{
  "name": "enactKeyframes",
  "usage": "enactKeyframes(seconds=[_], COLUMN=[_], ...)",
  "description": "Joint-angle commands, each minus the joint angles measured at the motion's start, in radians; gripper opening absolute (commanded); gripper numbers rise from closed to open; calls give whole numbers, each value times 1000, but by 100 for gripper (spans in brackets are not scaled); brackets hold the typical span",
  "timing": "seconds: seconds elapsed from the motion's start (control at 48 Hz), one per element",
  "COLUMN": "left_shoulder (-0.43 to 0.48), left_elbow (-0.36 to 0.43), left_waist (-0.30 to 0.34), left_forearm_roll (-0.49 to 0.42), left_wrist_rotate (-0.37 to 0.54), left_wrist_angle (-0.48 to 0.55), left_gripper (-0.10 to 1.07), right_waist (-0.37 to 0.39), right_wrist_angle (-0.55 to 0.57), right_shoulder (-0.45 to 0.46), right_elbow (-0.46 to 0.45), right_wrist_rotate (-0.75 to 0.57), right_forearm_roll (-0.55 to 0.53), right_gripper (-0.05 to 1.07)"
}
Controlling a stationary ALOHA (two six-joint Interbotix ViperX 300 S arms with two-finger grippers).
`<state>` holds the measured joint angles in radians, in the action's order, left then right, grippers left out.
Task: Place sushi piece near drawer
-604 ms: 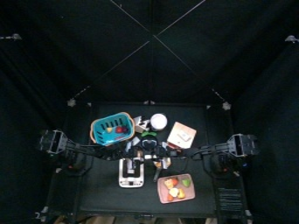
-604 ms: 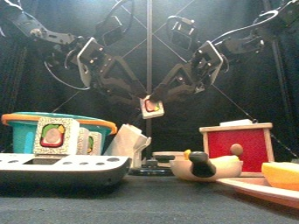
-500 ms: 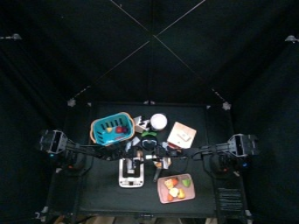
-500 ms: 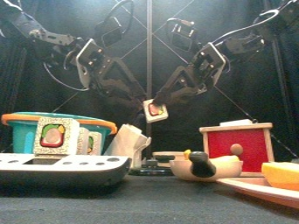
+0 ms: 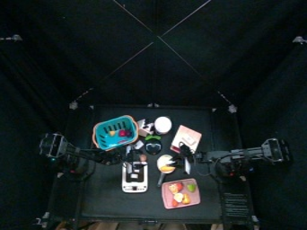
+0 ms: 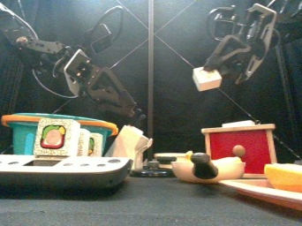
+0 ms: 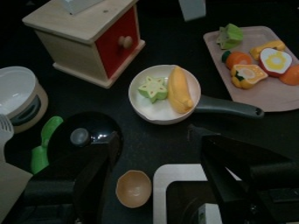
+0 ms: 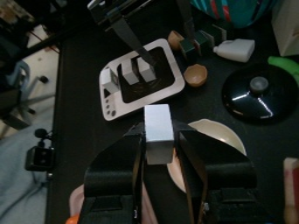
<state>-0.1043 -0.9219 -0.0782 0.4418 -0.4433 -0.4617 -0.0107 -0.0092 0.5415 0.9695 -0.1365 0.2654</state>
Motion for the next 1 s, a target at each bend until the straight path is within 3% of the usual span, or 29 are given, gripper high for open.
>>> enactKeyframes(seconds=[0.0, 0.146, 0.292, 0.604, 0.708, 0.833, 0.979], left_shoulder=[-14, -14, -12, -14, -14, -15, -14], left_elbow=[8, 8, 6, -18, -23, -25, -28], left_waist=[-12, -25, -26, -29, -29, -25, -23], left_forearm_roll=[6, 21, 34, 44, 54, 55, 55], left_wrist_rotate=[0, 0, 2, 2, 0, 0, -2], left_wrist_angle=[-12, -12, -14, -14, -12, -14, -12], left_gripper=[97, 97, 97, 97, 97, 97, 97], right_waist=[2, 26, 130, 327, 342, 330, 204], right_wrist_angle=[-17, 8, 132, 477, 583, 663, 721], right_shoulder=[97, 144, 138, 146, 146, 164, 216], right_elbow=[57, 87, 31, -163, -199, -216, -183], right_wrist_rotate=[-18, -49, -72, -112, -209, -422, -715], right_forearm_roll=[67, 121, 123, -32, -138, -330, -591], right_gripper=[47, 47, 47, 47, 47, 47, 47])
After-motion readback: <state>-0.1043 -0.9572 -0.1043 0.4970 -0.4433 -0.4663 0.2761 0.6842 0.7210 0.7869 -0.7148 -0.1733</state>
